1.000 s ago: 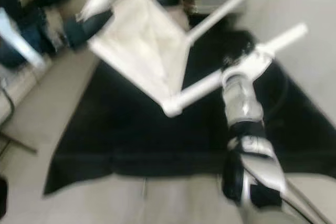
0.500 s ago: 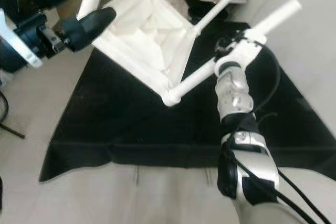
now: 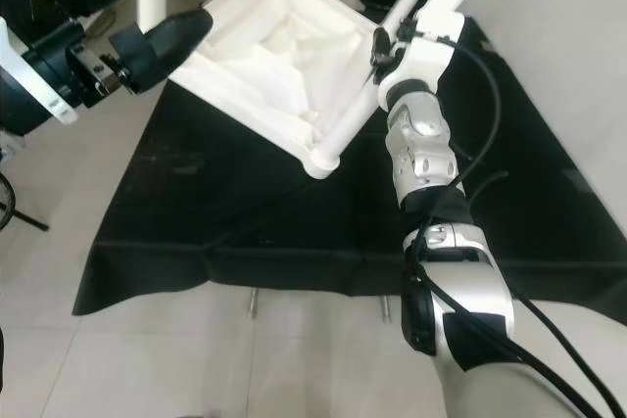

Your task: Building children table

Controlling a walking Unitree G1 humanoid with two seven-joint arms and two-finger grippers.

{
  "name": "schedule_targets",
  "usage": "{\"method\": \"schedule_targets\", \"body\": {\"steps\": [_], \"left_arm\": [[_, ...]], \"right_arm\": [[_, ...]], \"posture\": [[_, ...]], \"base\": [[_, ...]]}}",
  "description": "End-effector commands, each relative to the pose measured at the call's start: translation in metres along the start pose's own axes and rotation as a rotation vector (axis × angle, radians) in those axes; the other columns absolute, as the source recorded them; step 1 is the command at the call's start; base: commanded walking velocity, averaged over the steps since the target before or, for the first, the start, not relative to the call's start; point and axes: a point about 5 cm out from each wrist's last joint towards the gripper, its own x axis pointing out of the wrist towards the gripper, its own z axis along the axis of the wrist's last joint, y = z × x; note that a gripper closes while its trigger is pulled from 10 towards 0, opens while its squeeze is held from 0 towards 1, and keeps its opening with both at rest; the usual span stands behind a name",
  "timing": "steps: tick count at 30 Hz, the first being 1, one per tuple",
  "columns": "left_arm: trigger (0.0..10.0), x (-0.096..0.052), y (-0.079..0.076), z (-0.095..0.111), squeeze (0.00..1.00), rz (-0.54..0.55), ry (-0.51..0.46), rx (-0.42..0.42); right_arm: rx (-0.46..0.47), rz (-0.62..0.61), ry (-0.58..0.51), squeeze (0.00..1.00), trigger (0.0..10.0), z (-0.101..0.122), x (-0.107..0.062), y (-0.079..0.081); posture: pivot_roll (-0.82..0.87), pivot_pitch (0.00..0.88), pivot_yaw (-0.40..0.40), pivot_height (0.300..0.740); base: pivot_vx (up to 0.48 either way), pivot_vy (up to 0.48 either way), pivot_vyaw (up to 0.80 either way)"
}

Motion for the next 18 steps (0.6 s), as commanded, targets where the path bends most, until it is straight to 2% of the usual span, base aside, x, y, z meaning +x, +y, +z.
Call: {"method": "schedule_targets", "body": {"steps": [1,2,5,9,18], "left_arm": [[10.0,-0.001,-0.002,0.000,0.00,0.004,-0.006,0.012],[10.0,-0.001,-0.002,0.000,0.00,0.004,-0.006,0.012],[10.0,-0.001,-0.001,0.000,0.00,0.015,-0.016,0.012],[10.0,-0.001,-0.001,0.000,0.00,0.019,-0.022,0.010],[10.0,0.000,-0.002,-0.001,0.00,0.029,-0.035,0.015]], "right_arm": [[-0.255,0.045,0.226,0.00,10.0,-0.069,-0.030,-0.009],[-0.255,0.045,0.226,0.00,10.0,-0.069,-0.030,-0.009],[-0.321,0.132,0.095,0.00,10.0,-0.040,-0.022,0.012],[-0.333,0.168,0.046,0.00,10.0,-0.024,-0.017,0.020],[-0.339,0.214,0.024,0.00,10.0,-0.001,-0.007,0.017]], "posture": [[0.08,0.307,0.005,0.740],[0.08,0.307,0.005,0.740],[0.07,0.298,0.002,0.740],[0.07,0.289,-0.001,0.740],[0.06,0.267,-0.007,0.740]], "base": [[0.000,0.000,0.00],[0.000,0.000,0.00],[0.000,0.000,0.00],[0.000,0.000,0.00],[0.000,0.000,0.00]]}}
